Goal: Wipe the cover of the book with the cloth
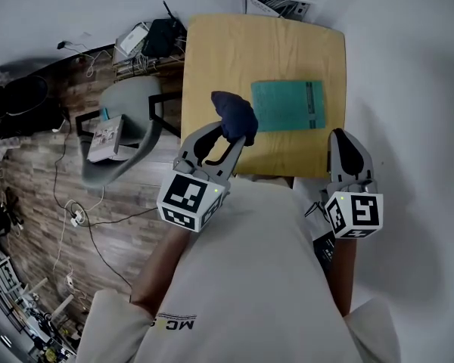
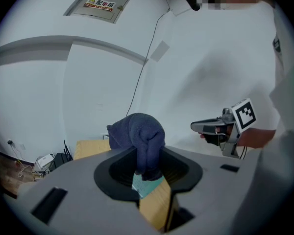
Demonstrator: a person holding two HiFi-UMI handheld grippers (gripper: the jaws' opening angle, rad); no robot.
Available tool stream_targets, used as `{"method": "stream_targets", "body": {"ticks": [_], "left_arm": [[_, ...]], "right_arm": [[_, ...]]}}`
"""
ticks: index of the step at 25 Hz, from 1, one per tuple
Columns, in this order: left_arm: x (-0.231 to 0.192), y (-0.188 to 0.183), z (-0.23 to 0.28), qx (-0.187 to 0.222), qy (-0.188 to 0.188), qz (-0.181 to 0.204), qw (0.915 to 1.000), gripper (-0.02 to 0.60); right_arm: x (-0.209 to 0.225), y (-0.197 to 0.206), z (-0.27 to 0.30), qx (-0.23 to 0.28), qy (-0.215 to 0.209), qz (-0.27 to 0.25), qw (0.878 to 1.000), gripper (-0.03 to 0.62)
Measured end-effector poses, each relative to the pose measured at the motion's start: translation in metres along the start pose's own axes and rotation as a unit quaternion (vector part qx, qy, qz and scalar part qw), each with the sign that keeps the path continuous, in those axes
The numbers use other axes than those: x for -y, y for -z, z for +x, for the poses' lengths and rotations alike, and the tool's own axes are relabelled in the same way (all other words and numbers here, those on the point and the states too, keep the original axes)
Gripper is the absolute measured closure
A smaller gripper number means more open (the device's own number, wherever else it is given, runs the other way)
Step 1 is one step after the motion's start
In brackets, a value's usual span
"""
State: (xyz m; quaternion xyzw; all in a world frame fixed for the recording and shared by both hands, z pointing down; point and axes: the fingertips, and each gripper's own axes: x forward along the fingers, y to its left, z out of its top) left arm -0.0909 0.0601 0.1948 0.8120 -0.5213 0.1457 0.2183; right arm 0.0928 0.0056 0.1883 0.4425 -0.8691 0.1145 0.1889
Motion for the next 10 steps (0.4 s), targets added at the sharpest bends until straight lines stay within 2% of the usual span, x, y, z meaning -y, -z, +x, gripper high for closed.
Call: {"method": "stream_targets", "body": {"ticks": [10], "left_arm": [[-0.0008, -0.0034, 0.001, 0.001, -0.004, 0.006, 1.0, 0.444]], "right_arm": [[0.0026, -0.0006, 0.006, -0.001, -0.014, 0.005, 1.0, 0.556]]}}
